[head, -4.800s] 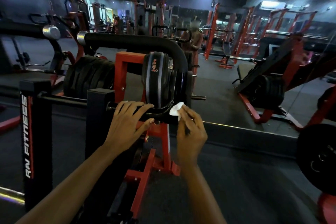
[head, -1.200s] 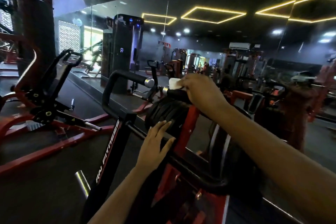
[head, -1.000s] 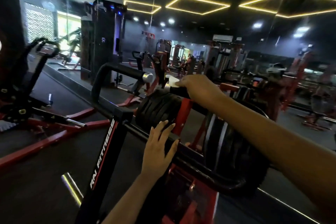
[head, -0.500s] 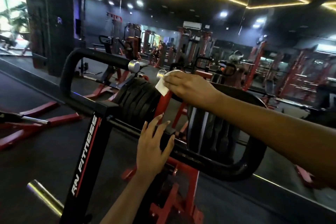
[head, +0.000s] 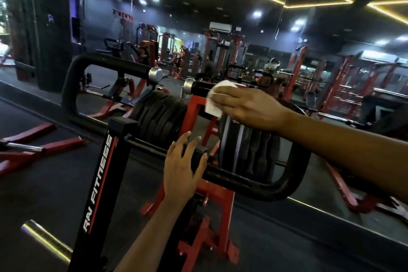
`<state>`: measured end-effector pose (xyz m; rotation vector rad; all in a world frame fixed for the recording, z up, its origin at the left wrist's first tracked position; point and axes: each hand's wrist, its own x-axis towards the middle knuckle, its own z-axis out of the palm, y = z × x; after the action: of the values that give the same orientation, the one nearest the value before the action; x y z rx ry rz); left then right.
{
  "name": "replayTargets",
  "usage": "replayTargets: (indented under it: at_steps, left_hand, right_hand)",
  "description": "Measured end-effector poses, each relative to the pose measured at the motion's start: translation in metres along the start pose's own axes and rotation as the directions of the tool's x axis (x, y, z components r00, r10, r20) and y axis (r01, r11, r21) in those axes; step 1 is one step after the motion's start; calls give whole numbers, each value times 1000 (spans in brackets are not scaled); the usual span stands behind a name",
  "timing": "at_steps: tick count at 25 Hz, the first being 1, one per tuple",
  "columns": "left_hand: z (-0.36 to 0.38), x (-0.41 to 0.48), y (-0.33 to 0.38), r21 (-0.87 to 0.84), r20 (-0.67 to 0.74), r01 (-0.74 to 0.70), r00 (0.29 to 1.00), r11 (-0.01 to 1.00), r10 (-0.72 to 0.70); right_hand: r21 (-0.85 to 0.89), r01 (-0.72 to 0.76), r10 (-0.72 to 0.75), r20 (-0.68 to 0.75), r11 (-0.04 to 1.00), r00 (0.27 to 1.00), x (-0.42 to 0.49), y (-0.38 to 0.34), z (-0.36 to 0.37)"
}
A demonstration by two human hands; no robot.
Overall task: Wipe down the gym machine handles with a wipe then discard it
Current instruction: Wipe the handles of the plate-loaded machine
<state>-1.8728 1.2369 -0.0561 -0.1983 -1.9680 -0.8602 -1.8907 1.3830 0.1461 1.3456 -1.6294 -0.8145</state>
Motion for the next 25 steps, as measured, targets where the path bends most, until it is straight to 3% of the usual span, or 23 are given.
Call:
replayTargets:
  at_steps: [4,8,11,13,15,17,19,22,25]
  left_hand:
    - [-3,0,0,-1,31,14,999,1000,-14]
    - [-3,-1,-2,12,25,-5,1000,1000,4]
    - [-1,-1,-3,58,37,-21,999,998,19]
    - [-1,4,1,114,59,-73,996,991,66]
    - [0,13,6,150,68,-127,991,981,118]
    - [2,21,10,173,71,-157,987,972,146]
    - [4,20,8,186,62,-174,984,967,165]
    - [6,19,6,177,38,-181,983,967,177]
    - [6,19,7,184,39,-188,982,965,184]
  right_hand:
    - [-27,46,-45,33,999,998,46,0,19]
    - [-8,60,-60,20,998,998,-6,5,10]
    - [-14,-2,2,36,1000,999,-54,7,-13]
    - [130,-109,108,12,986,994,-63,15,-23]
    - [375,-347,361,36,860,932,-40,27,-24]
    - [549,-580,581,198,602,790,-2,41,-19]
    - [597,-641,554,360,481,751,37,48,-5]
    - [596,-627,410,474,501,779,58,54,12]
    - [600,-638,389,505,483,770,30,60,12]
